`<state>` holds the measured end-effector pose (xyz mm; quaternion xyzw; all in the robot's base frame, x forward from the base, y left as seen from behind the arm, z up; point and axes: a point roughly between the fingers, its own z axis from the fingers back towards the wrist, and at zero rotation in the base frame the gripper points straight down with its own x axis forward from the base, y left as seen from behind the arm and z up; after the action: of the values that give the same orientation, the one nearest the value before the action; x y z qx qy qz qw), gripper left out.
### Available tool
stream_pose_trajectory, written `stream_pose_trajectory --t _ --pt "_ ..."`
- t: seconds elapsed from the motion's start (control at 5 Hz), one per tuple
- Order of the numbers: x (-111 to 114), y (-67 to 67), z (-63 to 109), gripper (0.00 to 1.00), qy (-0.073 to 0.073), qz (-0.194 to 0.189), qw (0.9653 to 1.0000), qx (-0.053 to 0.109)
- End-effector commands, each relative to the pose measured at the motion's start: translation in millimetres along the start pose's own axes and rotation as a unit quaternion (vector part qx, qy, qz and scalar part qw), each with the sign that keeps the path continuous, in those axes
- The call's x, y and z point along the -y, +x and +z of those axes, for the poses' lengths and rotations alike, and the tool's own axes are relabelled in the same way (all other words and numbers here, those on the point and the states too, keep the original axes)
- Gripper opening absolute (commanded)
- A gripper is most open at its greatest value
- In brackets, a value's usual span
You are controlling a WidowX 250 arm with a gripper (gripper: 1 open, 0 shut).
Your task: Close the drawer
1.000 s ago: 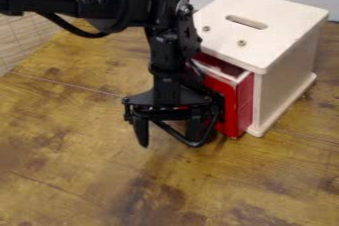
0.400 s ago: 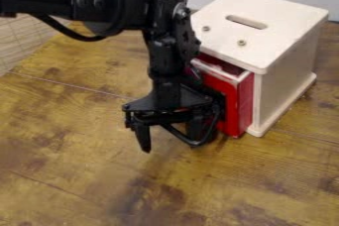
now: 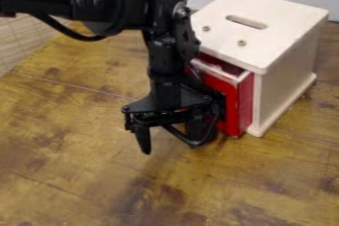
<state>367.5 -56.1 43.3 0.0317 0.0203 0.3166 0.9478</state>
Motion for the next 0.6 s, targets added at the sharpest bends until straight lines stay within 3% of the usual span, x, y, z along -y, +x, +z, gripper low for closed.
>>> stream_pose_trajectory --t 0.0,0.4 --pt "9.2 7.1 40.9 1.00 -0.043 0.011 0.9983 0.039" --pt "11.3 7.4 36.5 1.00 -0.045 0.034 0.9977 0.037"
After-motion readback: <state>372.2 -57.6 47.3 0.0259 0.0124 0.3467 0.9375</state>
